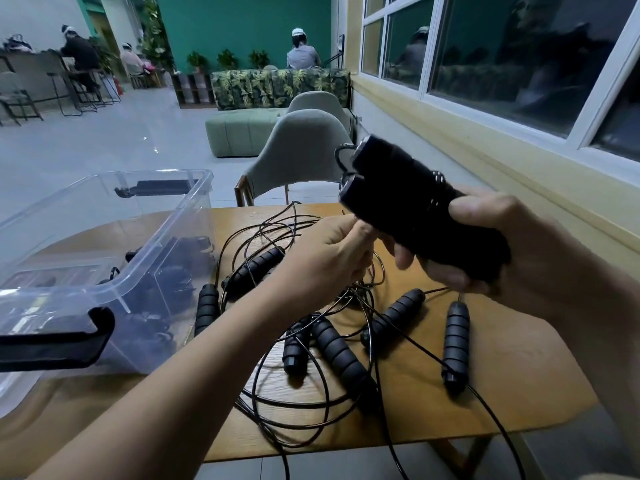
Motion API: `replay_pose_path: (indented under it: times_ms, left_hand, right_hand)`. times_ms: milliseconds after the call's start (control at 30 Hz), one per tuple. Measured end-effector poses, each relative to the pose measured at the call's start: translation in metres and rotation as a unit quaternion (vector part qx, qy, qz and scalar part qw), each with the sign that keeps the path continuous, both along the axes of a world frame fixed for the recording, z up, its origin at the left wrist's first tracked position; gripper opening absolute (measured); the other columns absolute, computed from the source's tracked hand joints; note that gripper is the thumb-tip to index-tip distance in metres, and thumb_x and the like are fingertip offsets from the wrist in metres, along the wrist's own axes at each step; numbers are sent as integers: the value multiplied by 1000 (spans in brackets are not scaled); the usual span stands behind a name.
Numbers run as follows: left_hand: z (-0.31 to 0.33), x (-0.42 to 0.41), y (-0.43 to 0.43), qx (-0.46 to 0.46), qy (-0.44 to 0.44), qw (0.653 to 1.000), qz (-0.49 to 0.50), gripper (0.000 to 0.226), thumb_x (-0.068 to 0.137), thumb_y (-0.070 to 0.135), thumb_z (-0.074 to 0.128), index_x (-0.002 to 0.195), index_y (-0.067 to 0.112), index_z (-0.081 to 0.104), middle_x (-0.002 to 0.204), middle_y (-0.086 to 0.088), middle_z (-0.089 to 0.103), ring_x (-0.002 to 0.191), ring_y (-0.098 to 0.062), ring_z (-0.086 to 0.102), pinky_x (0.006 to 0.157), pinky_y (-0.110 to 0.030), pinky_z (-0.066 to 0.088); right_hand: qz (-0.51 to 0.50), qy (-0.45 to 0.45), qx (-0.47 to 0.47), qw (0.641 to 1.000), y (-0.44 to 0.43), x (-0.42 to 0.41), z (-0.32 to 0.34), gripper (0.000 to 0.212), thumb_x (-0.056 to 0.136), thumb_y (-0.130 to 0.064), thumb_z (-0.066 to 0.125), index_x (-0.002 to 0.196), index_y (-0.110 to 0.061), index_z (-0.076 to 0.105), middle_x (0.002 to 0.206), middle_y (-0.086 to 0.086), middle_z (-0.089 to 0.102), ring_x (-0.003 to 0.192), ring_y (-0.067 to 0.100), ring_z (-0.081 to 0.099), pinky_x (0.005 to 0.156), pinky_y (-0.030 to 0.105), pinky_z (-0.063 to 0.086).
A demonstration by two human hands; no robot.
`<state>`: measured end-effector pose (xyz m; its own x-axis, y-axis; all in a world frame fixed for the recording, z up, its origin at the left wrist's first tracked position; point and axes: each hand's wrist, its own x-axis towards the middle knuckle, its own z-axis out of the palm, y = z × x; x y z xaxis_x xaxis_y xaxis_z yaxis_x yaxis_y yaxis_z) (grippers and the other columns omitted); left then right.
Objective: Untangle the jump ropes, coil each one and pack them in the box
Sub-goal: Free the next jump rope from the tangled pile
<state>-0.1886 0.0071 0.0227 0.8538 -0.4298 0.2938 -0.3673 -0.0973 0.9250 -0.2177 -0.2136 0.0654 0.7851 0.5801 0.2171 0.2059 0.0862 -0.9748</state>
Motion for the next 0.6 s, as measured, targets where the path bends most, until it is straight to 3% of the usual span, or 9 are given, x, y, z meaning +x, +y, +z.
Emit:
replay_pose_path:
  times_ms: [67,133,233,333,400,467,533,600]
  left_hand:
    - [-4,1,-1,29,-37,999,-1,47,113,42,41,74,34,67,59,12,34,50,-9,32,51,-27,29]
    - [-7,2,-1,76,-79,994,32,45,113,46,40,86,26,69,54,10,39,49,-8,37,53,-30,31]
    - [-8,3,-3,176,-149,969,89,47,113,46,38,85,24,69,51,10,49,50,-5,48,55,-28,33]
    - [-8,3,-1,276,-182,936,125,42,113,40,40,86,22,68,64,3,62,63,-12,60,60,-34,42]
    - [-10,4,1,339,-172,917,122,33,111,38,43,95,25,70,81,-2,70,77,-25,66,67,-40,51]
    - [-10,4,1,398,-174,894,115,30,110,37,44,110,27,71,96,-7,73,87,-32,66,73,-42,55]
    - [-9,3,1,431,-190,875,112,32,110,37,42,118,27,71,100,-9,73,88,-33,66,73,-42,55]
    - [-8,4,0,459,-215,855,110,33,111,34,39,121,25,68,95,-7,69,80,-30,62,66,-36,49]
  right_hand:
    - [-42,-7,28,999,-1,3,-2,61,94,-39,53,132,10,49,105,33,67,57,18,50,43,23,33]
    - [-82,-7,41,996,-2,5,-3,63,96,-36,56,140,8,44,107,33,67,60,20,51,45,23,37]
    - [-136,-14,17,990,4,4,-4,52,95,-26,58,143,-8,49,104,31,71,63,27,50,45,28,35]
    - [-167,-33,-61,983,15,-3,-5,60,90,-31,65,149,-33,55,98,23,75,65,25,54,47,28,39]
    - [-173,-59,-135,974,22,-7,-7,52,90,-42,74,140,-44,63,90,17,73,66,21,55,51,27,41]
    - [-181,-78,-168,966,28,-8,-9,42,90,-54,80,129,-46,71,87,23,66,66,21,55,54,28,42]
    - [-197,-72,-163,964,32,-8,-12,43,85,-58,75,125,-44,73,83,21,64,65,22,54,55,27,41]
    - [-215,-71,-157,961,34,-8,-13,44,83,-58,75,124,-43,73,74,8,62,62,21,54,55,25,41]
